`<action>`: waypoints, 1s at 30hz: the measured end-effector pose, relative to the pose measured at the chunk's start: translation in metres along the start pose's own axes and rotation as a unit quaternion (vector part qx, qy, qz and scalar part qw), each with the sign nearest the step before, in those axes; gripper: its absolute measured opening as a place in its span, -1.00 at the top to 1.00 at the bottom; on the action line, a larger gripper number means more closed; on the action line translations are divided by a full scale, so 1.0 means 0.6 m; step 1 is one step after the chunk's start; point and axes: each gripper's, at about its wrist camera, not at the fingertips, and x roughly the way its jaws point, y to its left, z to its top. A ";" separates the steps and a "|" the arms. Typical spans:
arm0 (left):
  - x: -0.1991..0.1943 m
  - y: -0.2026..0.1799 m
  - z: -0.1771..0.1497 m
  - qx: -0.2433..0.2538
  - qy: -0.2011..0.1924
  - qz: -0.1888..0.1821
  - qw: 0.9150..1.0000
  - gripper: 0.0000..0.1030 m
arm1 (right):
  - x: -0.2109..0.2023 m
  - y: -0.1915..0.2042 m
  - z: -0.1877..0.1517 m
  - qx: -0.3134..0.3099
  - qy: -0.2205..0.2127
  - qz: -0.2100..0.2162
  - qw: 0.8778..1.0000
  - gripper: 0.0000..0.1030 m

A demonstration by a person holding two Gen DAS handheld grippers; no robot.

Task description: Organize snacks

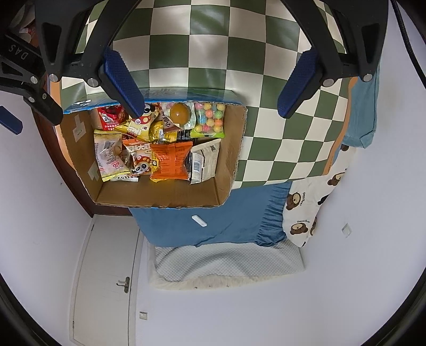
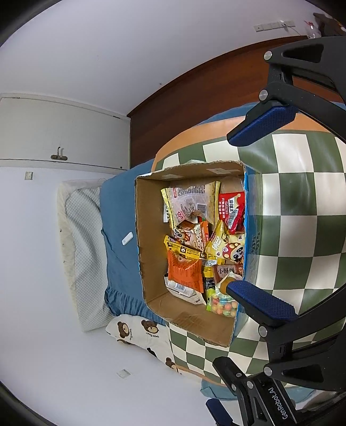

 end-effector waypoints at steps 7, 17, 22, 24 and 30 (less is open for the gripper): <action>0.001 0.001 0.000 0.000 0.000 -0.001 1.000 -0.99 | -0.002 -0.001 -0.001 0.001 -0.003 -0.001 1.000 -0.99; -0.005 0.001 -0.008 0.003 -0.004 0.000 1.000 -0.99 | -0.007 0.000 -0.004 0.003 -0.004 -0.002 1.000 -0.99; -0.006 0.001 -0.007 0.003 -0.004 -0.001 1.000 -0.99 | -0.012 0.001 -0.006 0.004 -0.004 0.000 1.000 -0.99; -0.005 0.001 -0.007 0.003 -0.004 0.000 1.000 -0.99 | -0.015 0.002 -0.006 0.003 -0.004 0.001 1.000 -0.99; -0.008 0.001 -0.006 0.003 -0.004 0.000 1.000 -0.99 | -0.020 0.003 -0.006 0.004 -0.004 0.002 1.000 -0.99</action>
